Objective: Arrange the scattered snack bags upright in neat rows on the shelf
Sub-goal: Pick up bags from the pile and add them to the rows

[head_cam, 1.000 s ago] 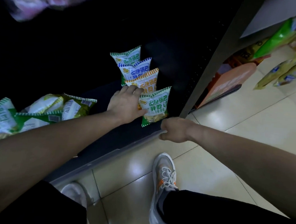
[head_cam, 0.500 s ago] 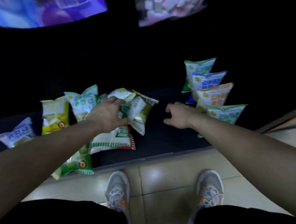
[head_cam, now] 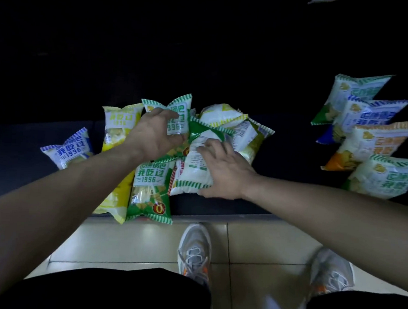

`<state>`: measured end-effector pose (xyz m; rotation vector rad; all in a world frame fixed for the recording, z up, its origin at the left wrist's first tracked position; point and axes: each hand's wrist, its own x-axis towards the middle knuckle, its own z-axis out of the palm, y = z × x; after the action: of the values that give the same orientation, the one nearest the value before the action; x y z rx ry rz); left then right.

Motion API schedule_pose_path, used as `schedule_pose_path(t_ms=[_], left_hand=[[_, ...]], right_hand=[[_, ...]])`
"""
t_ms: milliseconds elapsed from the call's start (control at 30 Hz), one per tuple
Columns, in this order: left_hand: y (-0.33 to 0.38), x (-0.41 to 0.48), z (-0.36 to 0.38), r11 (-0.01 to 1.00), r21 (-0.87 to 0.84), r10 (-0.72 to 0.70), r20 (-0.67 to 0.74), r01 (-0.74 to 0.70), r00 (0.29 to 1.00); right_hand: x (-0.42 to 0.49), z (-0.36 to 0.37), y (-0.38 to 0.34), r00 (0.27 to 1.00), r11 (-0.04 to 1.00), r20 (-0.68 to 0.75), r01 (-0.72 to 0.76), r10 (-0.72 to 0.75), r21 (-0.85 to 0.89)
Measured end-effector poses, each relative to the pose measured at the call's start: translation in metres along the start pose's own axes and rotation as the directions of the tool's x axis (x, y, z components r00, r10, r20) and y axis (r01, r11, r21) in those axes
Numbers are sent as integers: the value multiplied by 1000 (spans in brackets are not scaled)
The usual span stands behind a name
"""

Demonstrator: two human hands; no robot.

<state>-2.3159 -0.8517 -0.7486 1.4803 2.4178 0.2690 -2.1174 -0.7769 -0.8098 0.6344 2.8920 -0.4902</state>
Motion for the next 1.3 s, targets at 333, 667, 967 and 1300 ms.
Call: schedule_pose_path(t_ms=[333,667,967,1300], left_hand=[[-42,-11,-7,995,-40,-96,5,97,995],[-16,-8,-6,994,-90,-55,15,56,998],[13,-6,-1,995,-99,-2,46,6,999],[13,-3,5,996,-84,13,44,-9,999]], right_hand=[[7,7,7,995,1000,-98,-10,9,-3],[1,-54,30,936,947,-336,8,106,321],[-17,-71,75,834,822,-401,-104,379,561],[3,-53,52,894,904,-322,-174,311,391]])
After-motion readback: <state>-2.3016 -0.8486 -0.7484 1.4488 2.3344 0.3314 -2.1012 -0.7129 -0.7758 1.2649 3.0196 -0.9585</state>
